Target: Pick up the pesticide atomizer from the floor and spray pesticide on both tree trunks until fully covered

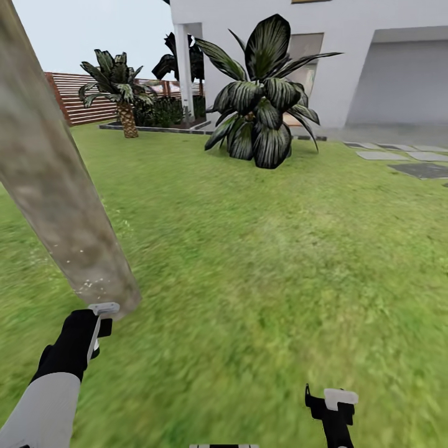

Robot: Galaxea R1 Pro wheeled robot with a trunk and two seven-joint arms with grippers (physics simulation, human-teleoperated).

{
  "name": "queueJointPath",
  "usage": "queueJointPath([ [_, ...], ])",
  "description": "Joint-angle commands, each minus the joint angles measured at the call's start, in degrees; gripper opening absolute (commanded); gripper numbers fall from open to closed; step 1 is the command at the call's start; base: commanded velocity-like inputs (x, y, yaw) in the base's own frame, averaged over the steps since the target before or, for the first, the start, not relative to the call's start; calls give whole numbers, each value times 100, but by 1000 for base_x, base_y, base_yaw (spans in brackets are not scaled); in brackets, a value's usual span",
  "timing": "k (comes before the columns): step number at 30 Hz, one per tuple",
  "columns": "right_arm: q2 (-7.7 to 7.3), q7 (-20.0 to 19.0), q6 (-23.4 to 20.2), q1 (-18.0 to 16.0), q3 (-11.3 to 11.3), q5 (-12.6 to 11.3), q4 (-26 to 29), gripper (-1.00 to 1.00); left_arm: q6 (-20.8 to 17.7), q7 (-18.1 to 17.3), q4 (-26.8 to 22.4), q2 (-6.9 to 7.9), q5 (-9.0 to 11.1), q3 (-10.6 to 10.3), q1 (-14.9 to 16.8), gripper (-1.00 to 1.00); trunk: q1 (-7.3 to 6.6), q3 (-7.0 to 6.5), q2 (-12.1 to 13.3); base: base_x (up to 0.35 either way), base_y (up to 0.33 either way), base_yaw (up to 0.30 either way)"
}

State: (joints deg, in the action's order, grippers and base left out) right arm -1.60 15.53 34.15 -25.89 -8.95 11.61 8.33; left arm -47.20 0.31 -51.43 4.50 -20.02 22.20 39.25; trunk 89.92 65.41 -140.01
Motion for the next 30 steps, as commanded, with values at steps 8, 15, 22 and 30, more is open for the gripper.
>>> queueJointPath([
  [8,2,20,12,-4,-37,61,-7,100,-26,-2,-15,-7,-2,4,4,-100,0,5,-2,107,-269,230],
  [15,2,21,12,-4,-37,61,-7,100,-53,-80,-285,-213,7,71,4,-100,0,5,-2,113,-138,275],
  [22,-7,20,12,-4,-39,61,-7,100,-741,-191,-1452,-181,7,-3,54,-100,0,5,-2,2,-2,276],
  [30,-7,20,12,-4,-41,61,-7,100,-874,-934,-1388,22,0,-163,412,-100,0,5,-2,0,0,239],
])
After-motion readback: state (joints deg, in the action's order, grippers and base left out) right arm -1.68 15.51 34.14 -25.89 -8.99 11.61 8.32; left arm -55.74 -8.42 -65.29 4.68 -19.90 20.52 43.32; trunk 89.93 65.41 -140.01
